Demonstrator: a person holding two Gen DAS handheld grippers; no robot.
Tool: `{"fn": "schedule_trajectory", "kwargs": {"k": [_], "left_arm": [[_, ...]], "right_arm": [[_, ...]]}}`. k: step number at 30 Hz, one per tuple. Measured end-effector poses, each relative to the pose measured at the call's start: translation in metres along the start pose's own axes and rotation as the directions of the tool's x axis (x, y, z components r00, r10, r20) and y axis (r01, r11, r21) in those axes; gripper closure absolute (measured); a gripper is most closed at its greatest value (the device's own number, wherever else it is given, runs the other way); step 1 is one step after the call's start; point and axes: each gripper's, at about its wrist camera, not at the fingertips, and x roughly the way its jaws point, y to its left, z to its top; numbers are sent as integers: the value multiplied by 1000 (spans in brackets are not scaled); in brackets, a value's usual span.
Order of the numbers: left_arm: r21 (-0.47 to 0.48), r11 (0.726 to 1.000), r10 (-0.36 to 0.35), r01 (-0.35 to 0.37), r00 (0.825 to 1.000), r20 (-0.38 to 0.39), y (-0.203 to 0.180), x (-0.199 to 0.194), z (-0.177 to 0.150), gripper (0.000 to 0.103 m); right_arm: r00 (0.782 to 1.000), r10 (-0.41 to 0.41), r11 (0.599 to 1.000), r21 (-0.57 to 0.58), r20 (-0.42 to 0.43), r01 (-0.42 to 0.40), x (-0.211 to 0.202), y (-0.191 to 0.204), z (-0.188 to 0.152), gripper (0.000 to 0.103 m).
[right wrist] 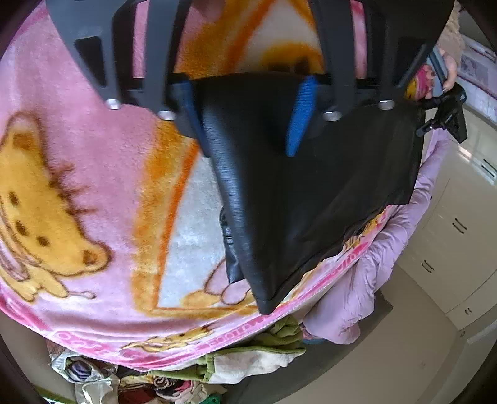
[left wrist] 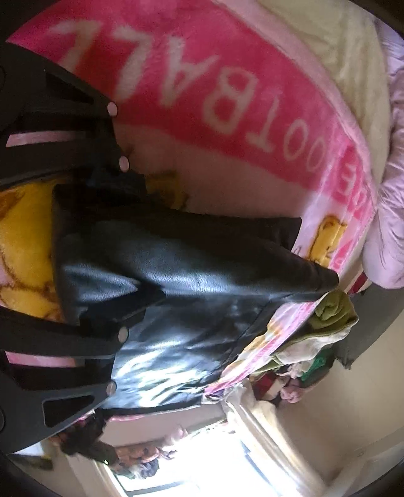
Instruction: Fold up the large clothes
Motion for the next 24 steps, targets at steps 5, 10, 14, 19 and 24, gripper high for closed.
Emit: {"fn": "schedule_trajectory", "kwargs": {"k": [5, 10, 14, 19, 24], "left_arm": [[54, 998, -27, 29, 999, -32, -21, -10, -21, 70], [72, 997, 10, -8, 1000, -21, -24, -6, -30, 64], [70, 997, 28, -26, 999, -20, -23, -6, -27, 58], [127, 989, 67, -71, 997, 30, -36, -23, -24, 53], [183, 973, 118, -143, 983, 140, -56, -51, -18, 42]], "right_arm": [[1000, 0, 998, -60, 10, 1, -18, 1, 3, 83], [1000, -26, 1000, 11, 5, 26, -21, -23, 4, 82], [997, -72, 997, -3, 20, 72, -15, -22, -4, 75], [980, -195, 977, -74, 48, 198, -19, -7, -5, 58], [960, -242, 958, -124, 140, 260, -38, 10, -3, 45]]}}
